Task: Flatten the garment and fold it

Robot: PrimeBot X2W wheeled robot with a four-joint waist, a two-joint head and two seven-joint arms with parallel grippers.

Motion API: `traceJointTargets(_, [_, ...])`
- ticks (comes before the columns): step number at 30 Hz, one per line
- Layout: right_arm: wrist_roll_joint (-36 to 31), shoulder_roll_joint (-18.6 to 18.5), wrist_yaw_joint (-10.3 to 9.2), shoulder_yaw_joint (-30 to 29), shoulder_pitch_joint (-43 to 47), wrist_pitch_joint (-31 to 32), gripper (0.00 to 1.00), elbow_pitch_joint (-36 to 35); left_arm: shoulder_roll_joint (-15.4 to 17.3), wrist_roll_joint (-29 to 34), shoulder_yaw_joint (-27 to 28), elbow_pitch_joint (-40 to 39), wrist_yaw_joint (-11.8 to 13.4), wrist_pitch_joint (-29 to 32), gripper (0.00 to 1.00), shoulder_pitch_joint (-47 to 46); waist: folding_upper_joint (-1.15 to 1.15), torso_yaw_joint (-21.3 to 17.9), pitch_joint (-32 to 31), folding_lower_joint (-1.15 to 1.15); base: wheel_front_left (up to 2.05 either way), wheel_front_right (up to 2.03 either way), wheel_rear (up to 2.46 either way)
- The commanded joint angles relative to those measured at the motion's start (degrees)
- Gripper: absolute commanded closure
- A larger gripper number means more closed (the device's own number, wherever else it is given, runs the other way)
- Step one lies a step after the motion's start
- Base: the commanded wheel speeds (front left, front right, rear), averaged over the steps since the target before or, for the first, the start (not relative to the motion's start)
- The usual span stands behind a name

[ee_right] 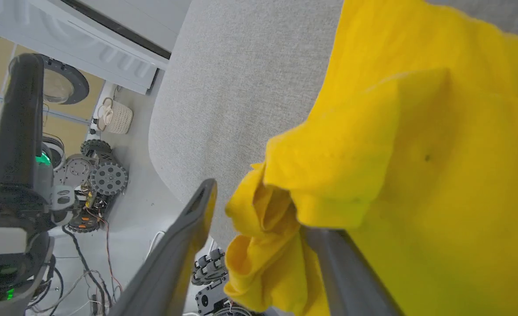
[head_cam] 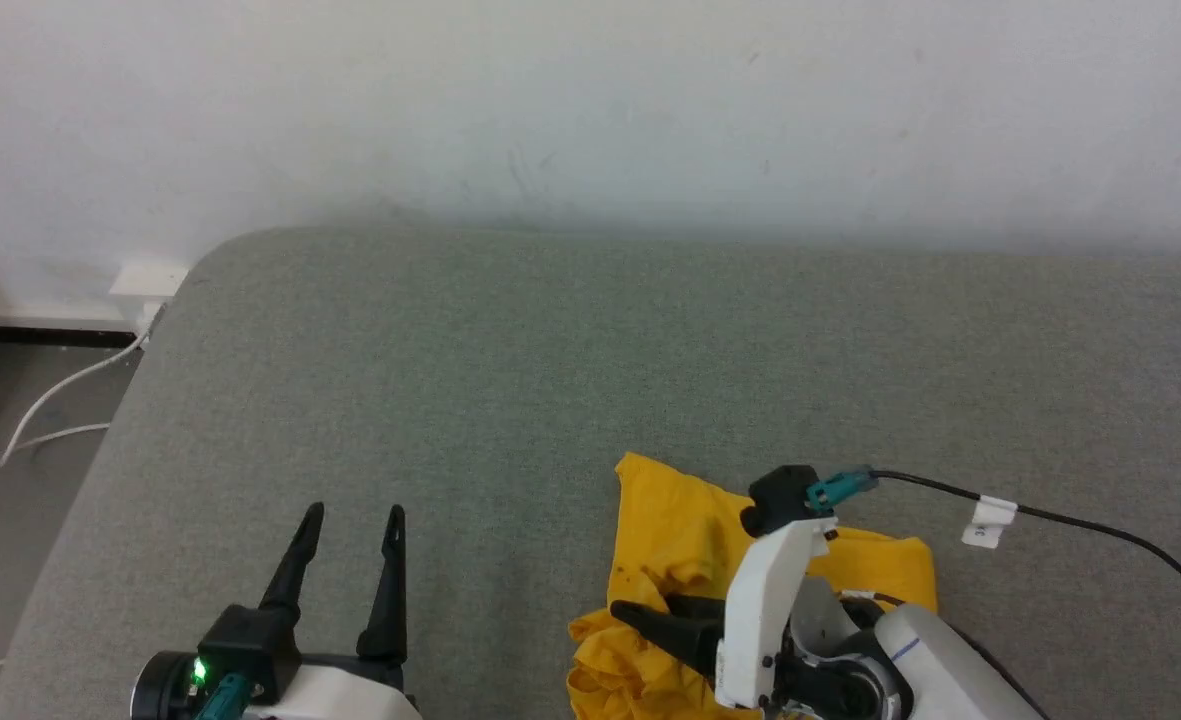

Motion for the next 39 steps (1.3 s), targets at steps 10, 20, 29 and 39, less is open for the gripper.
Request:
traceJointTargets(10, [-14.6,-13.1,-0.04,20.5,-9.8,-16.5,0.00,-6.1,-0.2,-0.1,1.1,1.1,0.3,-0.3,0.00,-0.3,-0.01,-2.0,-1.0,-0.01,0.00,0.00,0.00])
traceJointTargets(20, [-27.8,-17.3,-0.04,-2.1,0.6,-36.2,0.00,-9.1,-0.9,-0.3,2.2,0.4,0.7,-0.3,0.00,1.2,-0.01,-5.0,-1.7,-0.01,0.00,0.00,0.00])
traceJointTargets(29, [-30.3,-13.3,-0.04,-29.8,15.9,-34.3,0.00,-18.2,-1.7,-0.9,4.0,-0.1,0.7,-0.3,0.00,1.8,-0.01,-6.1,-1.6,-0.01,0.00,0.00,0.00])
traceJointTargets(39, [-11.7,-9.6,-0.04,-45.2,22.0,-8.9,0.00,-15.6,-2.3,-0.7,5.4,-0.2,0.3,-0.3,0.00,1.8,-0.01,-5.5,-0.9,-0.01,0.00,0.00,0.00])
